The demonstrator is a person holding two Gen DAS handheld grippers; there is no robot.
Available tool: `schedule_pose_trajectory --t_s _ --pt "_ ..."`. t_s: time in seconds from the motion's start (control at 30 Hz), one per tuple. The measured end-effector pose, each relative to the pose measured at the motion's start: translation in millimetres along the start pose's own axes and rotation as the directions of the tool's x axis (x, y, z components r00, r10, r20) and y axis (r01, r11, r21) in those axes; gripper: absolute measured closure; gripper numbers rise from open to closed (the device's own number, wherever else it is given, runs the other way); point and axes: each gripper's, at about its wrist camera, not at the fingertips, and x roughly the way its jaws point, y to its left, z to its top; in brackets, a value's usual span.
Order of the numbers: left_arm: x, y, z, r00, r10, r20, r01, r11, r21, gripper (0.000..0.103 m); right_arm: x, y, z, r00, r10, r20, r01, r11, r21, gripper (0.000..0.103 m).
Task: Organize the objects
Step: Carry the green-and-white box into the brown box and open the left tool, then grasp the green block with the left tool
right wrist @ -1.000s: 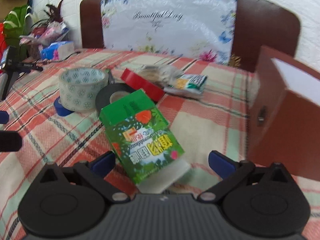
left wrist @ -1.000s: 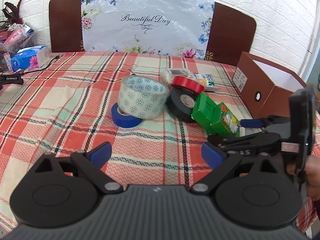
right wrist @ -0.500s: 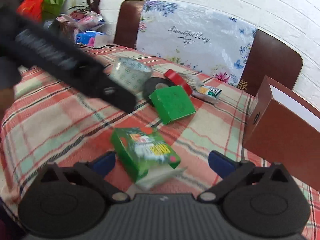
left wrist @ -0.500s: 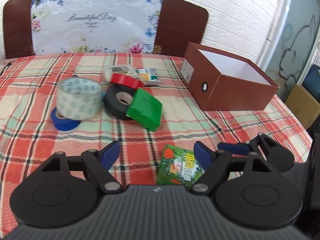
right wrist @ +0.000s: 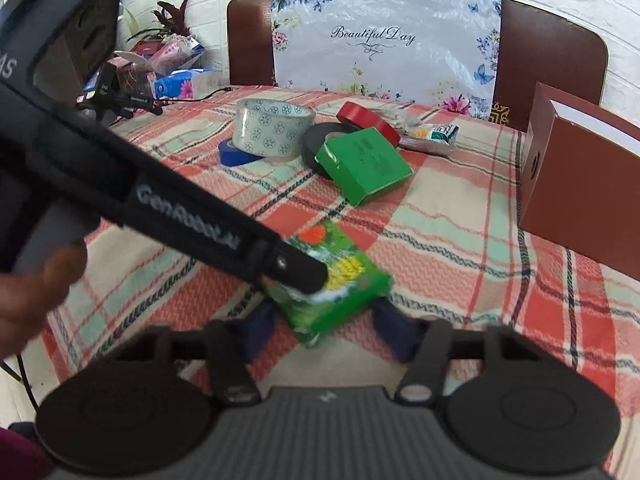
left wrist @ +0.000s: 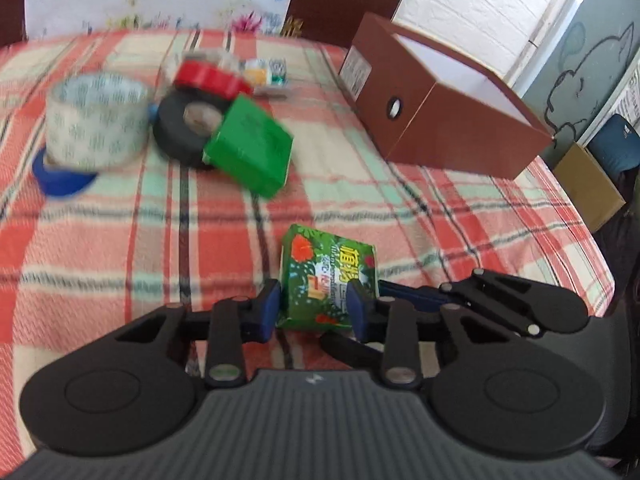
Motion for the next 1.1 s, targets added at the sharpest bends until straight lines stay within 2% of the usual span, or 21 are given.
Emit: schedule_pose_trajectory --t_s 0.1,0.17,0.23,0.33,0.37,0.4,0.43,0.47,0.53,0.57,0.6,0.7,0.73,0.8,0.9,0.93,1.03,1.07,1.1 --pt "-13.6 -22.0 29.8 0.996 -0.024 0.081 0.019 0.998 0.062 0.068 -13.6 -10.3 13.8 0.993 -0.079 0.09 0.078 0.997 0.009 0.06" --pt "-18.5 -39.8 54.7 0.989 -0.048 0.142 0.034 0.995 0.095 0.068 -27.1 -21.4 28.4 0.974 -0.14 0.175 0.14 0.99 0.012 0.06" --pt "-18.9 -62.5 83.0 0.978 -0.078 0.195 0.052 0.99 0.132 0.068 -38.7 -36.9 44.3 0.943 -0.221 0.251 0.222 0.975 0.023 0.059" --pt "-4.2 -98.7 123.2 0.957 -0.123 0.263 0.073 0.979 0.191 0.066 -45.0 -68.5 68.9 0.879 -0.354 0.321 0.357 0.933 0.051 0.058" --pt "6.7 -108.0 135.1 0.953 -0.144 0.266 0.092 0.976 0.198 0.061 -43.7 -82.1 76.9 0.86 -0.388 0.33 0.388 0.919 0.07 0.056" --pt "20.1 -115.3 145.3 0.953 -0.158 0.258 0.107 0.973 0.203 0.056 -39.5 -97.8 84.7 0.842 -0.425 0.334 0.419 0.903 0.092 0.049" --pt "34.7 -120.8 152.9 0.96 -0.149 0.239 0.103 0.975 0.197 0.054 -32.6 -111.9 90.5 0.828 -0.458 0.323 0.45 0.887 0.104 0.045" --pt "49.4 -124.5 157.3 0.971 -0.117 0.211 0.079 0.981 0.178 0.054 -23.5 -123.9 94.6 0.823 -0.485 0.294 0.479 0.872 0.1 0.036" --pt "62.3 -119.1 158.2 0.983 -0.088 0.162 0.069 0.99 0.122 0.056 -8.6 -143.4 94.2 0.81 -0.548 0.208 0.538 0.836 0.11 0.033" --pt "55.1 -109.3 153.1 0.978 -0.117 0.171 0.102 0.99 0.095 0.056 -10.4 -148.9 89.2 0.817 -0.545 0.19 0.527 0.838 0.138 0.033" --pt "44.1 -99.1 146.8 0.97 -0.132 0.205 0.116 0.989 0.088 0.055 -18.8 -151.2 80.7 0.83 -0.518 0.206 0.489 0.854 0.178 0.033" --pt "10.2 -67.3 122.2 0.947 -0.071 0.314 0.051 0.996 0.073 0.054 -43.9 -137.0 55.5 0.825 -0.478 0.3 0.422 0.876 0.236 0.033" --pt "0.9 -52.2 113.3 0.946 -0.045 0.322 0.031 0.998 0.05 0.054 -48.5 -129.8 49.5 0.836 -0.44 0.328 0.378 0.895 0.238 0.033" --pt "-15.2 -17.4 97.3 0.948 0.039 0.317 -0.036 0.999 -0.016 0.055 -46.6 -112.9 42.3 0.88 -0.32 0.351 0.259 0.943 0.209 0.03" --pt "-28.3 26.8 75.8 0.946 0.183 0.269 -0.16 0.981 -0.107 0.056 -8.9 -79.2 48.4 0.948 -0.18 0.263 0.16 0.982 0.098 0.03" --pt "-31.6 39.4 69.1 0.946 0.206 0.249 -0.176 0.975 -0.137 0.056 10.0 -64.7 54.7 0.96 -0.159 0.231 0.149 0.987 0.062 0.03" --pt "-39.8 66.3 55.0 0.954 0.21 0.215 -0.164 0.963 -0.215 0.056 43.1 -37.3 53.1 0.986 -0.091 0.141 0.092 0.996 0.003 0.029" --pt "-40.9 70.1 52.2 0.955 0.21 0.211 -0.162 0.961 -0.226 0.056 55.9 -32.7 55.7 0.991 -0.075 0.113 0.074 0.997 0.008 0.027" --pt "-39.9 71.5 50.9 0.955 0.211 0.208 -0.162 0.959 -0.231 0.056 67.9 -30.9 61.5 0.994 -0.062 0.09 0.061 0.998 0.013 0.019"
